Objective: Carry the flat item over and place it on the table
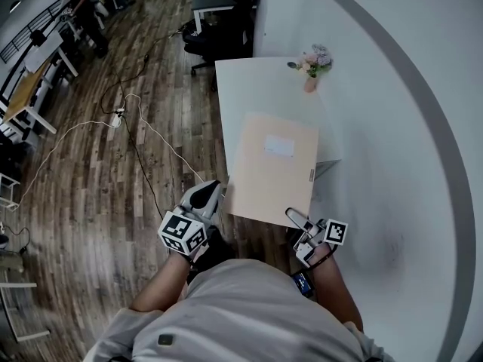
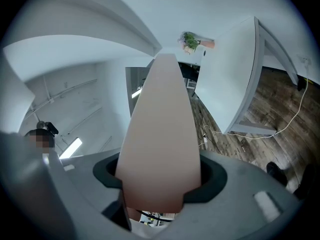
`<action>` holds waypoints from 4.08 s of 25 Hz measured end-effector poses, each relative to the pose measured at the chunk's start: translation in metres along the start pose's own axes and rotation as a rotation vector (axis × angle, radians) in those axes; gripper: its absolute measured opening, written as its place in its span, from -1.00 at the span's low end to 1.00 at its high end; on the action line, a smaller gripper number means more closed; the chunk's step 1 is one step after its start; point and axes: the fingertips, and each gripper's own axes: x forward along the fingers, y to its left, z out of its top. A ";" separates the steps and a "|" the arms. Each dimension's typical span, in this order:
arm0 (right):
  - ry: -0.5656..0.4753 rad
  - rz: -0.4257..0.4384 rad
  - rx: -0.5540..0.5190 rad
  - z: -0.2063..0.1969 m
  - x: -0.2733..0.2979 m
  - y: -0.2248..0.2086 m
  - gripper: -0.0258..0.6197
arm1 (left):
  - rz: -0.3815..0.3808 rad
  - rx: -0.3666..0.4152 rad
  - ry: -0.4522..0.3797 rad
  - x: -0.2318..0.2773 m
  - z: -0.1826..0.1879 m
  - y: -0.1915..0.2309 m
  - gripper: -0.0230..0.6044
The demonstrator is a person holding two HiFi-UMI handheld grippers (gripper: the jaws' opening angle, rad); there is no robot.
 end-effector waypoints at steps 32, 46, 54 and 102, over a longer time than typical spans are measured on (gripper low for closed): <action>-0.134 -0.059 -0.022 0.084 0.198 -0.030 0.02 | -0.116 -0.040 0.011 0.048 0.050 0.207 -0.93; -0.069 -0.035 0.025 0.173 0.213 -0.067 0.02 | -0.068 -0.023 0.049 0.138 0.047 0.218 -0.93; -0.030 -0.031 0.027 0.250 0.195 -0.087 0.02 | -0.027 -0.021 0.039 0.217 0.051 0.208 -0.93; -0.163 -0.272 0.204 0.350 0.188 -0.269 0.04 | -0.226 -0.044 0.242 0.396 -0.016 0.258 -0.93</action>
